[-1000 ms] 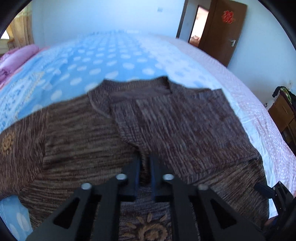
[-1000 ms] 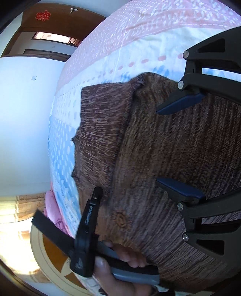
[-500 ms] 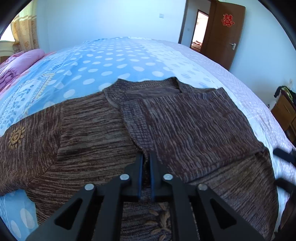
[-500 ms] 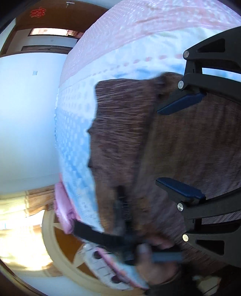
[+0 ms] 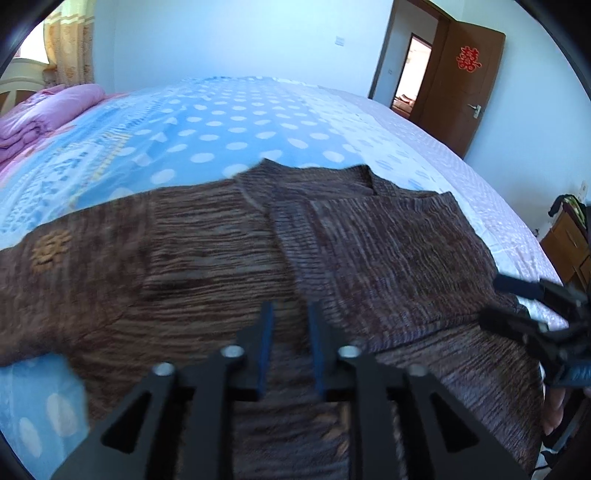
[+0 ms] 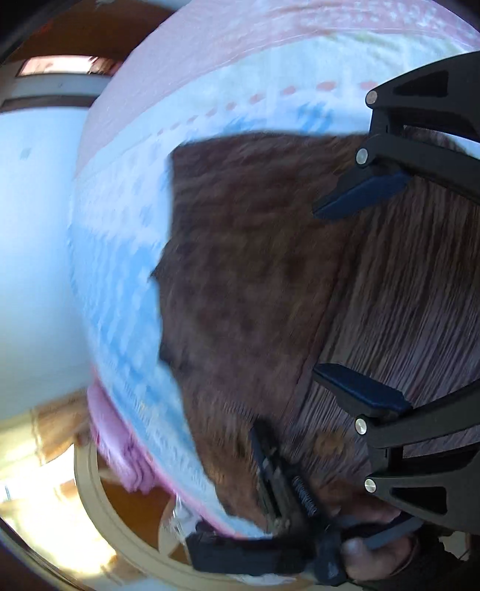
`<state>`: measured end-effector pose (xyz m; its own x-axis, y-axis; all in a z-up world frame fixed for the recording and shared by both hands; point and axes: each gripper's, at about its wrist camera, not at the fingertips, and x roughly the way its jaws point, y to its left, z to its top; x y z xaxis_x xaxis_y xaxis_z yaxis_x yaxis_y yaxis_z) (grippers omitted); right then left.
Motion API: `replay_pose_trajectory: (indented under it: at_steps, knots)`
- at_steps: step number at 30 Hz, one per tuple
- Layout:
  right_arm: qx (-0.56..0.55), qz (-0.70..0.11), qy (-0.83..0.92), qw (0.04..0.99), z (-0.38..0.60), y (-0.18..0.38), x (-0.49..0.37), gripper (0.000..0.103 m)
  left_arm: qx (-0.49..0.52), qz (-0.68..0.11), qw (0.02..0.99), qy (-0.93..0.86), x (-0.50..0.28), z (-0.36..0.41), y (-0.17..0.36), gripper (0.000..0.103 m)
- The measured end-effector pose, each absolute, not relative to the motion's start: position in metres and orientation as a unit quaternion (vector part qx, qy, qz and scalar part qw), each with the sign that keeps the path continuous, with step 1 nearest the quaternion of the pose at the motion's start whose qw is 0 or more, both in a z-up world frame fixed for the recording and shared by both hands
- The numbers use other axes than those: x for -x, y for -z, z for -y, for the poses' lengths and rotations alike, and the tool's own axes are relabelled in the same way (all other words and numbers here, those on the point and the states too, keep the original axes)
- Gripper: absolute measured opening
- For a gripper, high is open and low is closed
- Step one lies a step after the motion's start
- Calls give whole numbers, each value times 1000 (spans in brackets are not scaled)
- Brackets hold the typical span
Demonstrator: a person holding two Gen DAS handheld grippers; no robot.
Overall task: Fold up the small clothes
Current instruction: 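Grasp the other sleeve cuff with the left tool and lift it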
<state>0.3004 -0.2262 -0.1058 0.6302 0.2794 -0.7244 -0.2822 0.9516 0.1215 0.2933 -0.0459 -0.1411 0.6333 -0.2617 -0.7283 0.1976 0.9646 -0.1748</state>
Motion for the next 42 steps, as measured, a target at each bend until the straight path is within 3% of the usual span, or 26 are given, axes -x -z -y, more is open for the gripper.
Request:
replay_pose_trajectory:
  at_steps: [3,6,9,15,18,24,29,35,40,41,42]
  knots:
    - [-5,-403,-185,897,203,109,-319,80,40,-388,914,114,-275,24,128,56]
    - [1,-436,-207,876,176,130,-336,80,23,-369,925,88,-258,-5,116,66]
    - [65,-414,-207,884,145,136,-324,82,14,-369,927,57,-251,-39,114,67]
    - [87,-368,-215,900,135,118,-306,82,6,-383,923,-46,-246,-121,123,68]
    - [70,-412,-249,874,130,138,-312,82,21,-388,916,-95,-244,-164,128,68]
    - [131,-394,-225,881,113,146,-303,82,66,-398,898,-175,-232,-237,139,75]
    - [130,-393,-222,883,111,147,-305,83,168,-405,885,-157,-232,-264,150,75]
    - [132,-388,-219,886,111,147,-302,83,174,-404,885,-155,-250,-256,155,75]
    - [133,-385,-217,887,111,147,-301,83,166,-411,885,-143,-265,-247,161,64]
    - [134,-384,-216,887,111,147,-301,83,172,-410,885,-136,-266,-248,161,44]
    - [135,-384,-216,888,111,147,-301,83,209,-397,888,-104,-266,-253,161,8]
